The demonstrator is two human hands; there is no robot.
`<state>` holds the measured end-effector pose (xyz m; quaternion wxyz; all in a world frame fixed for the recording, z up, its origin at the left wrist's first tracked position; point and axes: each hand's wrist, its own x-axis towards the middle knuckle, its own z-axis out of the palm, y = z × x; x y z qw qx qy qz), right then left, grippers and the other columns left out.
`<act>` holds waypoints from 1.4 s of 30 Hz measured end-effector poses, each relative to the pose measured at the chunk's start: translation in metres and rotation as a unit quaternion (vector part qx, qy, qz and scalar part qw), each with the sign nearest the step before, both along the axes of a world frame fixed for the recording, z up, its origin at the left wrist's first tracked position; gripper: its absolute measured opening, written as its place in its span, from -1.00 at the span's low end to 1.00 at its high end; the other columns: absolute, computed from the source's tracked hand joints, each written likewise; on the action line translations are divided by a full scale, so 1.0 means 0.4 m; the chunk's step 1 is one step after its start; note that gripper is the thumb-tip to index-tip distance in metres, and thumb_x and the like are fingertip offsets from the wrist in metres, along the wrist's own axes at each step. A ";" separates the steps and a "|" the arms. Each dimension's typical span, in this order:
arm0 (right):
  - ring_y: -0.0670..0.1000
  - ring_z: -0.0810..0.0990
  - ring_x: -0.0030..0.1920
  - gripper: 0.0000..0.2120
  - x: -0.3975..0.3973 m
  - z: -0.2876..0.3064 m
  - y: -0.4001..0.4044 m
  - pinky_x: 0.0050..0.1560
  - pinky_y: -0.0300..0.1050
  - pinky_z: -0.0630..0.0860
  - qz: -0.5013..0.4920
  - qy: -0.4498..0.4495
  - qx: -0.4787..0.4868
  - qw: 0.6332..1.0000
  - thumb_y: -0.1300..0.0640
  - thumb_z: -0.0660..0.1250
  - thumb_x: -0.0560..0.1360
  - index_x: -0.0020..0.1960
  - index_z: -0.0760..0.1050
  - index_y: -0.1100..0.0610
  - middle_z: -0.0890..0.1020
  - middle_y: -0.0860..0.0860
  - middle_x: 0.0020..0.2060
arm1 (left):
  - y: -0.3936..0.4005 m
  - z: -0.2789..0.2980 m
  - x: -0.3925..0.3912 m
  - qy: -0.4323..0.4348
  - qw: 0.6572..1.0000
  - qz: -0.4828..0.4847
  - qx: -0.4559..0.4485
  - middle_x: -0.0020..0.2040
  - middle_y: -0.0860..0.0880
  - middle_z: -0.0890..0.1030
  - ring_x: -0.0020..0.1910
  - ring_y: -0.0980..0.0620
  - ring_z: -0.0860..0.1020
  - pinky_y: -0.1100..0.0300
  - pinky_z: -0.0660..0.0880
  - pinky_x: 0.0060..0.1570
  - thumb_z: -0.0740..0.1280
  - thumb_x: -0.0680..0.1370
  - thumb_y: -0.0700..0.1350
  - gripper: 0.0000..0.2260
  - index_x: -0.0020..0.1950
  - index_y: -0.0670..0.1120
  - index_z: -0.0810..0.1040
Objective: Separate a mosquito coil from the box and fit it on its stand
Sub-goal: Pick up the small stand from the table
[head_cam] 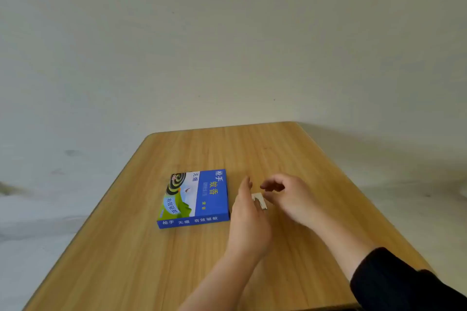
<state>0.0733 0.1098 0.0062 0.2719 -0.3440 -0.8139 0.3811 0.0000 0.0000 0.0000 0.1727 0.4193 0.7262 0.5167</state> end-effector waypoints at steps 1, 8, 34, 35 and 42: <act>-0.22 0.50 -0.08 -0.90 -0.001 -0.007 -0.001 -0.22 -0.35 0.35 -0.005 -0.026 0.015 1.000 0.06 0.39 0.44 -0.12 0.54 -0.14 0.59 -0.22 -0.14 | 0.006 -0.006 0.000 0.008 1.000 -0.008 -0.026 0.53 -0.01 0.22 0.48 0.07 0.20 0.20 0.20 0.38 0.06 0.58 -0.32 -0.45 0.54 -0.03 0.03; -0.02 0.38 0.23 -0.67 -0.021 -0.038 0.006 0.19 -0.08 0.41 -0.008 -0.156 0.090 0.984 -0.10 0.27 0.48 0.24 0.46 -0.15 0.49 -0.08 0.18 | 0.043 -0.046 0.006 0.103 0.991 0.001 -0.082 0.58 -0.03 0.05 0.55 0.02 -0.10 0.18 0.02 0.44 0.00 0.57 -0.36 -0.42 0.55 -0.12 -0.10; -0.09 0.40 0.08 -0.84 -0.024 -0.048 -0.002 -0.02 -0.20 0.40 0.002 -0.082 0.098 0.992 0.05 0.38 0.44 -0.04 0.43 -0.10 0.50 -0.18 -0.03 | 0.056 -0.049 0.010 0.178 0.963 0.015 -0.204 0.53 -0.10 0.22 0.54 0.01 -0.01 0.21 0.20 0.41 0.13 0.58 -0.24 -0.35 0.51 -0.28 -0.22; -0.11 0.40 0.05 -0.84 -0.024 -0.049 -0.003 -0.09 -0.27 0.37 0.003 -0.077 0.098 0.992 0.05 0.38 0.44 -0.05 0.42 -0.10 0.49 -0.22 -0.10 | 0.055 -0.049 0.010 0.176 0.963 0.015 -0.203 0.53 -0.10 0.22 0.54 0.00 -0.01 0.20 0.20 0.41 0.13 0.58 -0.24 -0.36 0.51 -0.27 -0.22; -0.18 0.39 -0.13 -0.81 -0.014 -0.040 -0.016 -0.29 -0.46 0.25 0.027 -0.060 0.164 0.984 0.23 0.36 0.41 -0.17 0.43 -0.03 0.39 -0.31 -0.34 | 0.055 -0.047 0.011 0.159 0.966 0.021 -0.204 0.51 -0.14 0.24 0.53 -0.02 0.05 0.16 0.24 0.40 0.13 0.59 -0.20 -0.37 0.52 -0.25 -0.19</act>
